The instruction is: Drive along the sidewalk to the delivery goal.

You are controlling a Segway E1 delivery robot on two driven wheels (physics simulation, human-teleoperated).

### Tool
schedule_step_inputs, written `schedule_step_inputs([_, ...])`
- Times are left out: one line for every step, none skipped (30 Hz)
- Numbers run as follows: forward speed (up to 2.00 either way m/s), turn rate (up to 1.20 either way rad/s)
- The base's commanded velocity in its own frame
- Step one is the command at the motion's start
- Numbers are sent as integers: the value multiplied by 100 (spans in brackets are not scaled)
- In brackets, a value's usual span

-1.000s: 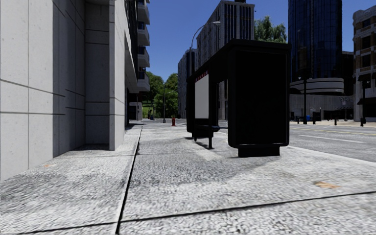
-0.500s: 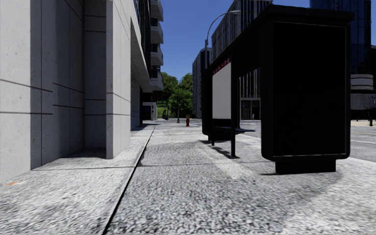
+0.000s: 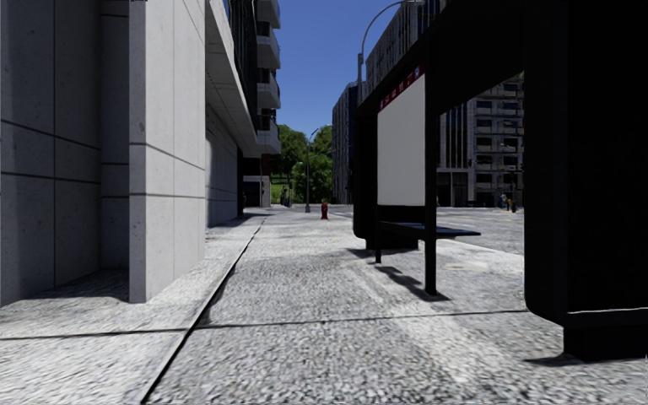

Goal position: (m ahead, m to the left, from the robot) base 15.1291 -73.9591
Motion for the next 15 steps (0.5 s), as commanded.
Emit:
schedule_step_inputs([200,61])
schedule_step_inputs([200,62])
schedule_step_inputs([200,57])
schedule_step_inputs([200,36])
schedule_step_inputs([200,19])
schedule_step_inputs([200,19])
schedule_step_inputs([200,11])
schedule_step_inputs([200,4])
schedule_step_inputs([200,0])
schedule_step_inputs([200,0])
schedule_step_inputs([200,0])
schedule_step_inputs([200,0])
schedule_step_inputs([200,0])
schedule_step_inputs([200,0])
schedule_step_inputs([200,0])
